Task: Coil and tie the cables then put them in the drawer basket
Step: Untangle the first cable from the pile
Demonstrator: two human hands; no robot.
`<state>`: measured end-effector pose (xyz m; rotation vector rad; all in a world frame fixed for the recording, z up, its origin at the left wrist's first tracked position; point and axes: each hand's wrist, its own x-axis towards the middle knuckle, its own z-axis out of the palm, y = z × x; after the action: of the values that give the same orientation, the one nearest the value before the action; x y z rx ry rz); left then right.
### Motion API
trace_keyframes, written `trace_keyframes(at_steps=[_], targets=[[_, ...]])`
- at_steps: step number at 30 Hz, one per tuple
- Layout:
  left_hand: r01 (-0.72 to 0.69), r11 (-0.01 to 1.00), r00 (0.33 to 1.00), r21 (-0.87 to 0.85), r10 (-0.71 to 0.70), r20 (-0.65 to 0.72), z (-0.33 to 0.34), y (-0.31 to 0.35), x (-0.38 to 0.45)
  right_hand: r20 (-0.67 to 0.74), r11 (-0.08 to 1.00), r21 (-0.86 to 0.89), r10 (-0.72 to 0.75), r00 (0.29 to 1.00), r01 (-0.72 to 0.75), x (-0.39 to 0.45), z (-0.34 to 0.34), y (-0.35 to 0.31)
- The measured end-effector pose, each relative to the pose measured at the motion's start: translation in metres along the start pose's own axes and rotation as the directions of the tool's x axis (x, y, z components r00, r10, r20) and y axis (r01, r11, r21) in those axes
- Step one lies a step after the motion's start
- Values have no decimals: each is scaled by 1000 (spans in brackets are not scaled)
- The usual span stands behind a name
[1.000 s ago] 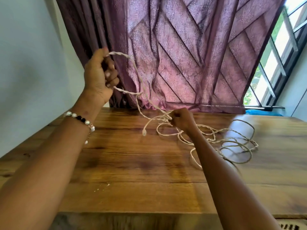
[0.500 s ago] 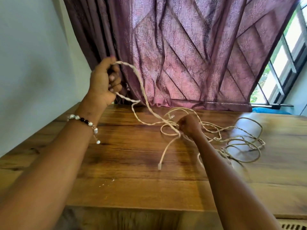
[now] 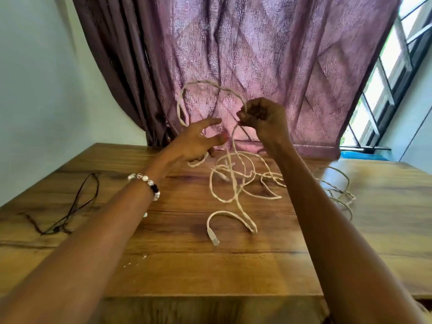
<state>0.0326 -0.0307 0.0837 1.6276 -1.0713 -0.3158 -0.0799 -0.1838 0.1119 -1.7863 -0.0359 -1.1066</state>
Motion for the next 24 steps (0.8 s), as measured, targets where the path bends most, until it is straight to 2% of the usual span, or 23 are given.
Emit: trace_keyframes(at_steps=[4, 8, 11, 13, 14, 16, 17, 18, 21, 24], targets=[[5, 1000, 1000, -25, -6, -12, 13, 11, 2, 80, 989, -80, -121, 989, 127, -3, 16, -19], [-11, 995, 986, -102, -6, -166, 24, 12, 3, 84, 998, 35, -58, 995, 55, -7, 25, -23], [-86, 977, 956, -197, 25, -293, 18, 2, 3, 82, 989, -69, 136, 987, -130, -9, 14, -1], [-144, 950, 936, -277, 39, -351, 9, -2, 0, 122, 912, -164, 397, 910, -376, -17, 1, 20], [-161, 933, 922, -322, 26, -387, 4, -3, -1, 198, 864, -280, 479, 855, -419, -24, -4, 30], [-172, 895, 900, -411, -27, -434, -3, -2, -4, 361, 786, -494, 575, 734, -372, -48, -18, 52], [-166, 878, 896, -450, -56, -441, -6, -1, -6, 386, 739, -573, 624, 679, -354, -62, -23, 56], [-166, 859, 894, -485, -77, -442, -8, 0, -7, 408, 719, -627, 632, 659, -301, -72, -29, 64], [-221, 759, 880, -613, -116, -461, -15, -1, -7, 429, 710, -678, 594, 680, -193, -81, -43, 92], [-295, 538, 873, -790, -183, -451, -28, -1, -4, 391, 659, -743, 570, 722, -117, -79, -50, 106]])
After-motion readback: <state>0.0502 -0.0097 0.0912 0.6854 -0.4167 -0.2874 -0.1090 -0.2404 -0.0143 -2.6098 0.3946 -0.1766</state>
